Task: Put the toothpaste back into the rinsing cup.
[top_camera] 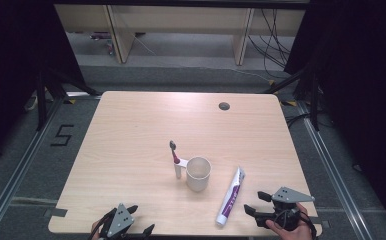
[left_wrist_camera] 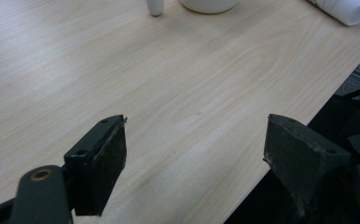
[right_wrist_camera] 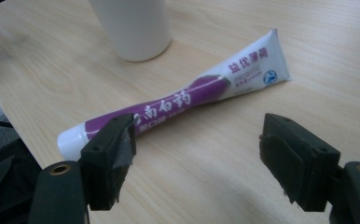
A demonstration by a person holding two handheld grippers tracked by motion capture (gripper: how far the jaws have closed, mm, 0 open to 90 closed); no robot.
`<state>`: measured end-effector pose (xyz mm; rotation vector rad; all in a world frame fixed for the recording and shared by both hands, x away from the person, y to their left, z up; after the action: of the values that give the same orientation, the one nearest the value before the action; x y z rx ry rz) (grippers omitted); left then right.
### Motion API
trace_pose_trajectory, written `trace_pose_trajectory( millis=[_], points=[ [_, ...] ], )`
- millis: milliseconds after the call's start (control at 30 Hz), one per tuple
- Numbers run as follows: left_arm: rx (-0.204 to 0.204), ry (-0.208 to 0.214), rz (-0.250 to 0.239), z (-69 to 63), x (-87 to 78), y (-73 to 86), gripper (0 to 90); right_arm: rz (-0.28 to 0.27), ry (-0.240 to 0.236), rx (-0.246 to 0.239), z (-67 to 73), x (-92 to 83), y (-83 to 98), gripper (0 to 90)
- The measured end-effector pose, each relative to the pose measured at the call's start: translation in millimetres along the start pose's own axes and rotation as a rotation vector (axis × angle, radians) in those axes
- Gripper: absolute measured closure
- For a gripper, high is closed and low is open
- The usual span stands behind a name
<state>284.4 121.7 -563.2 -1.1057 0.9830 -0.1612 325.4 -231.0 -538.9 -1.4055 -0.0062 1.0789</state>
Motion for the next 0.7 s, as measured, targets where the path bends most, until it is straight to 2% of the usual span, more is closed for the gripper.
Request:
trace_pose_trajectory(
  millis=[33,67,100,133,167,200,233,267,300,367,400,433,467,500,600,633,700],
  points=[
    [0.010,0.002,0.009,0.6,-0.5,0.5,20.9,0.019,-0.012,0.026,5.2,-1.4,1.1,30.4],
    [0.021,0.001,0.010,1.7,-0.5,0.0,20.9,0.000,-0.009,-0.019,4.2,-1.2,-2.1,31.7],
    [0.022,-0.003,0.008,2.3,-0.5,-0.7,20.9,0.004,-0.024,0.018,10.2,-1.5,-2.3,32.6],
    [0.002,-0.006,-0.016,1.5,1.0,-2.8,20.9,-0.012,-0.036,-0.001,11.9,0.2,-4.8,33.3],
    [0.001,-0.006,-0.018,1.7,0.7,-3.0,20.9,-0.012,-0.051,0.034,17.9,0.8,-5.0,33.6],
    [-0.002,-0.004,-0.022,1.2,0.8,-3.4,20.9,-0.001,-0.049,0.019,19.8,1.3,-5.1,34.4],
    [-0.002,-0.003,-0.017,0.8,0.3,-3.2,20.9,-0.015,-0.058,-0.016,21.4,3.3,-7.3,35.8],
    [0.024,-0.010,0.001,2.8,-0.7,-1.7,20.9,-0.001,-0.068,0.013,27.2,4.2,-6.3,36.0],
    [0.014,-0.003,-0.013,1.1,0.4,-3.1,20.9,0.009,-0.067,-0.007,29.3,5.3,-6.4,36.1],
    [0.004,0.003,-0.021,-1.1,2.1,-3.6,20.9,0.013,-0.076,-0.017,35.5,8.1,-7.8,37.7],
    [0.057,-0.005,0.000,3.1,1.1,-2.3,20.9,0.008,-0.080,-0.046,36.5,9.9,-9.8,39.6],
    [0.060,-0.005,-0.004,3.2,1.5,-2.8,20.9,0.002,-0.082,-0.051,38.8,11.7,-11.4,42.0],
    [0.007,0.004,-0.023,-1.5,2.7,-4.0,20.9,-0.001,-0.085,-0.053,41.4,12.3,-12.9,44.5],
    [0.024,-0.001,0.003,0.1,0.9,-2.1,20.9,-0.001,-0.089,-0.067,43.1,13.1,-14.4,46.8],
    [0.005,0.009,-0.013,-1.6,0.7,-3.9,20.9,-0.010,-0.099,-0.052,49.8,14.5,-19.4,57.6],
    [0.005,0.008,-0.015,-1.4,0.7,-4.2,20.9,-0.025,-0.107,-0.054,51.9,16.4,-21.8,62.2],
    [0.017,0.010,-0.006,-0.9,0.0,-3.7,20.9,-0.013,-0.105,-0.078,55.1,20.4,-22.7,67.8]
  ],
)
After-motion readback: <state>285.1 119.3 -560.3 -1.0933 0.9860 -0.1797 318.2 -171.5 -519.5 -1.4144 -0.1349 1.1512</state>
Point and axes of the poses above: each handheld gripper's, and its own axes: x roughly forward along the jaws, y roughly out of its underside, z roughly to its left, the point moved 9 cm from there along x, roughly forward along the jaws, and after that the axes turned 6 degrees about x, right-handed, at the moved point
